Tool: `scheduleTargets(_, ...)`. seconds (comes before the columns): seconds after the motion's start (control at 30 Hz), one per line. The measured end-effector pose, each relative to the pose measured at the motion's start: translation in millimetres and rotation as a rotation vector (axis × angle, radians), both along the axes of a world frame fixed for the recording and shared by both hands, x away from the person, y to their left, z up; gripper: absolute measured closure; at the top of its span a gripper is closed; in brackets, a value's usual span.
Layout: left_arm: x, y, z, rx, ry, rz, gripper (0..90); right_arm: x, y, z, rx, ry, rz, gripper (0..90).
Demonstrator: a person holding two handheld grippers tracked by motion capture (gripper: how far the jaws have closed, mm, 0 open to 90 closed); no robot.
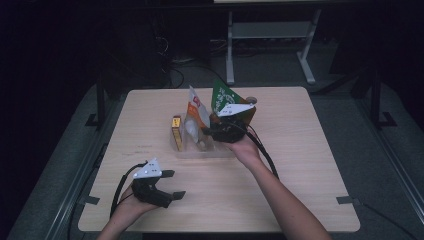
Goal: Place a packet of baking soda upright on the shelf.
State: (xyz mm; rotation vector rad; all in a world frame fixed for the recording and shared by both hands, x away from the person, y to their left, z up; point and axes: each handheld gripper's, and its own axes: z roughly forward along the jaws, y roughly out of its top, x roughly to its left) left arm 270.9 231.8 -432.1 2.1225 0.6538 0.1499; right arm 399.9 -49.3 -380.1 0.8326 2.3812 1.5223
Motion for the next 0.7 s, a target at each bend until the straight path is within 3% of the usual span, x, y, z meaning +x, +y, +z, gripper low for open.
scheduleTargets(0.13, 0.3, -0.9, -1.1, 0.0, 0.005, 0.001, 14.2, -9.4, -7.1, 5.3, -0.048, -0.001, 0.009, 59.4)
scheduleTargets(0.3, -0.2, -1.9, -1.5, -0.007, 0.006, -0.003, 14.0, -19.6, -15.8, 6.6, -0.071, 0.01, 0.022, 47.3)
scheduleTargets(0.53, -0.4, -3.3, -2.9, 0.006, 0.005, -0.03, 14.0, -39.3, -33.1, 3.9, -0.09, 0.013, 0.064, 39.3)
scheduleTargets(0.7, -1.7, -7.8, -5.4, 0.02, 0.01, -0.056, 14.0, -63.7, -51.1, -5.3, -0.126, 0.011, 0.107, 35.9)
